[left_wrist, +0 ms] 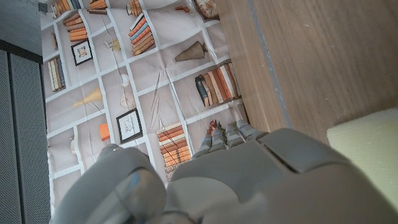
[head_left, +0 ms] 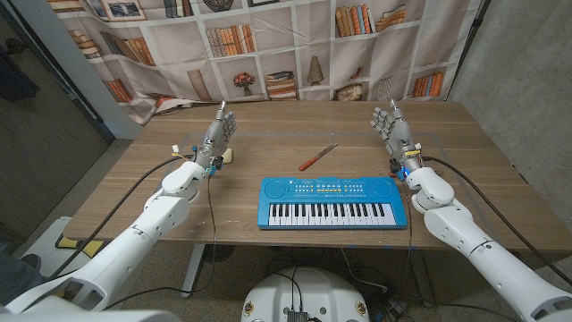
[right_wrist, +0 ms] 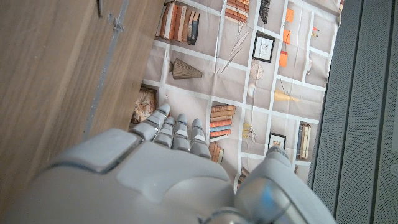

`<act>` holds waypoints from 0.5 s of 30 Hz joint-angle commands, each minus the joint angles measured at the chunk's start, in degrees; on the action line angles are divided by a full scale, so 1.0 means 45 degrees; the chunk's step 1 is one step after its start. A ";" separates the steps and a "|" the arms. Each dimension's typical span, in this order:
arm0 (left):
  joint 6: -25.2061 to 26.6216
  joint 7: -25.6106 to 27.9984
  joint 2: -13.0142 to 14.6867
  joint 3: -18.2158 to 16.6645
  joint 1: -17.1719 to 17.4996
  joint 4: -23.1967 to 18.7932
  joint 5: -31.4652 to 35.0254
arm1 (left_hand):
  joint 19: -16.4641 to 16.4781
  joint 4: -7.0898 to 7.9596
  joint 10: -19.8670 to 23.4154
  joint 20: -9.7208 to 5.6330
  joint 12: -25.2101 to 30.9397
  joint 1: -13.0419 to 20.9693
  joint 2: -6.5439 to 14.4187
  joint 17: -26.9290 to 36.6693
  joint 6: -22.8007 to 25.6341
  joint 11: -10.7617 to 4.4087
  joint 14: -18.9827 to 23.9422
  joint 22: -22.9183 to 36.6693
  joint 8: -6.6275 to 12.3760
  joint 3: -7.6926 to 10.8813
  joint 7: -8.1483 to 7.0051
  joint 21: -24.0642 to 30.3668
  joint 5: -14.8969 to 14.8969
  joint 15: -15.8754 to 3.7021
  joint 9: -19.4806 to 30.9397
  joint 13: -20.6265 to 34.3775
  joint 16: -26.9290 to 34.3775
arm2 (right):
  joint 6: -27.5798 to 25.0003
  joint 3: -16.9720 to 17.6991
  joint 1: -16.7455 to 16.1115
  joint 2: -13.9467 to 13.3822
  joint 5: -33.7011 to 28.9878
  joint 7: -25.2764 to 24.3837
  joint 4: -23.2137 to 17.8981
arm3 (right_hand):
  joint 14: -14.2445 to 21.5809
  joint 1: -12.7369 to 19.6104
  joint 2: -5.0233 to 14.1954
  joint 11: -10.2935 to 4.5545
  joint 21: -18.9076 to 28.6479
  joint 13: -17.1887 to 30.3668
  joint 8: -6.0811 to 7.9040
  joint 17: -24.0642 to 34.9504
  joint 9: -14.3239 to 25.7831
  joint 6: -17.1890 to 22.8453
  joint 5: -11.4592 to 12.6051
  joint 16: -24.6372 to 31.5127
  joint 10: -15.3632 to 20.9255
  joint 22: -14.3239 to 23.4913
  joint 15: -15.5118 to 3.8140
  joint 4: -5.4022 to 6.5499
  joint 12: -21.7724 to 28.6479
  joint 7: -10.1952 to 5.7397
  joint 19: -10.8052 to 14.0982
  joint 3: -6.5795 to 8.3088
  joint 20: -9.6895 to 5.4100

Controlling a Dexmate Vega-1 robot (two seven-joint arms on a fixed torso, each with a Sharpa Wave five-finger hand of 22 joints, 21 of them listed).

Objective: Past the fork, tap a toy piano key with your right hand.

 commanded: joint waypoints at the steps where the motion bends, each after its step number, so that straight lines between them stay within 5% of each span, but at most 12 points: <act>1: 0.0154 0.0487 0.0054 0.0077 0.0035 -0.0427 0.0331 | 0.0066 -0.0034 0.0123 -0.0191 0.0080 0.0150 0.0033 0.0031 0.0093 -0.0048 0.0093 0.0033 0.0074 -0.0086 0.0019 0.0095 0.0057 -0.0010 0.0061 0.0047 0.0088 | 0.0661 0.0520 -0.1094 -0.0426 0.0143 0.0112 -0.1002 | 0.0134 0.0129 0.0013 0.0027 0.0089 0.0047 0.0076 0.0047 0.0060 0.0141 -0.0033 0.0059 0.0153 0.0044 0.0018 -0.0070 0.0102 -0.0005 0.0191 0.0028 -0.0370; 15: 0.0275 0.0718 0.0050 0.0099 0.0009 -0.0813 0.0439 | 0.0240 -0.0099 0.0341 -0.0157 0.0081 0.0317 0.0145 0.0024 0.0340 -0.0097 0.0334 0.0029 0.0080 -0.0070 0.0012 0.0089 0.0089 -0.0031 0.0058 0.0046 0.0077 | 0.1436 0.1014 -0.2145 -0.0870 0.0115 0.0485 -0.1856 | 0.0382 0.0167 0.0040 -0.0038 0.0138 0.0049 0.0056 0.0047 0.0063 0.0227 -0.0043 0.0081 0.0415 0.0042 -0.0038 -0.0098 0.0169 -0.0045 0.0511 0.0027 -0.0353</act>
